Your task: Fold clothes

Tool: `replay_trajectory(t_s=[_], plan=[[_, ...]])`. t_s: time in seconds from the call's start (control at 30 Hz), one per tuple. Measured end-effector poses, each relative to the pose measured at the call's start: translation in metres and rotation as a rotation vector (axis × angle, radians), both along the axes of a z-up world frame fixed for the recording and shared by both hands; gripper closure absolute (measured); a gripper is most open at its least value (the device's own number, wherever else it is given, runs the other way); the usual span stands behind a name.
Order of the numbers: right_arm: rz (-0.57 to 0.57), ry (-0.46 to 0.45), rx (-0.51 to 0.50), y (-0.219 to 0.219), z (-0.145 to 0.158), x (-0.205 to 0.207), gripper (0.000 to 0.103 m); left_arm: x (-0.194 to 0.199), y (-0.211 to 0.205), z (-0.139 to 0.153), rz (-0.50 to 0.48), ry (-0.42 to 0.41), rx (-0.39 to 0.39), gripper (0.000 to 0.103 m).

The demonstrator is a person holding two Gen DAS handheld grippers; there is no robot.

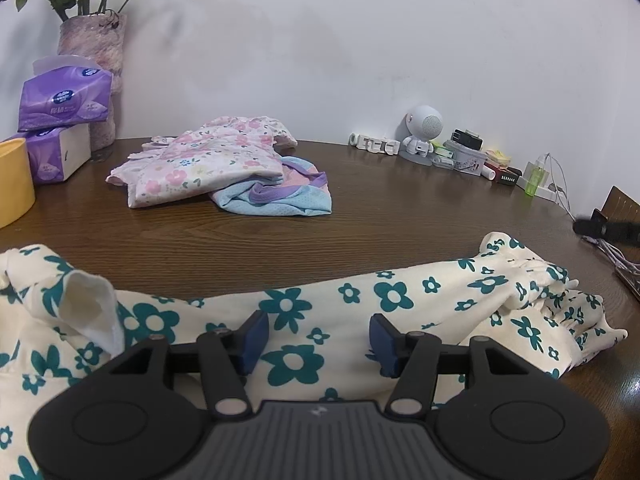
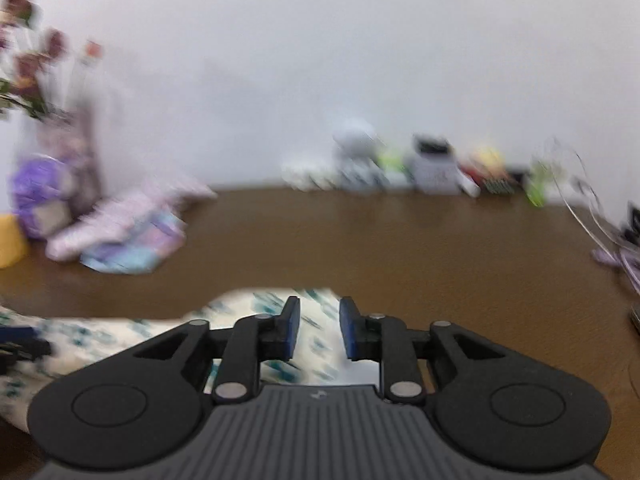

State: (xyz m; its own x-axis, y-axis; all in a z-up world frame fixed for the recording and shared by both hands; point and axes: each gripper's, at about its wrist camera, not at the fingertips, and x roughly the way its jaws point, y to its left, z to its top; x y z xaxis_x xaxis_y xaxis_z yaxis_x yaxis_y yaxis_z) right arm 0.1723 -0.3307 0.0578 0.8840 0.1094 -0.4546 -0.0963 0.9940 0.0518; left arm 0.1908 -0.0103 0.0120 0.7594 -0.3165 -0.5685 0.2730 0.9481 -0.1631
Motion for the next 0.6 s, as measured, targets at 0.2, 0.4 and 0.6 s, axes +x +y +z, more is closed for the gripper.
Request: replay_trajectory(t_s=[0.2,0.4,0.6], plan=[[0.296,-0.010,-0.066,0.071,-0.004,0.004,0.070,-0.001,0.001,0.000,0.002,0.000,-0.007,0.048],[0.271,0.126,-0.149,0.092,-0.043,0.025,0.070,-0.002,0.006,0.000,0.003,0.002,-0.036,0.048],[0.272,0.105,-0.086,0.088,-0.041,0.020,0.068,-0.023,0.017,0.023,0.009,-0.054,-0.026,0.051]])
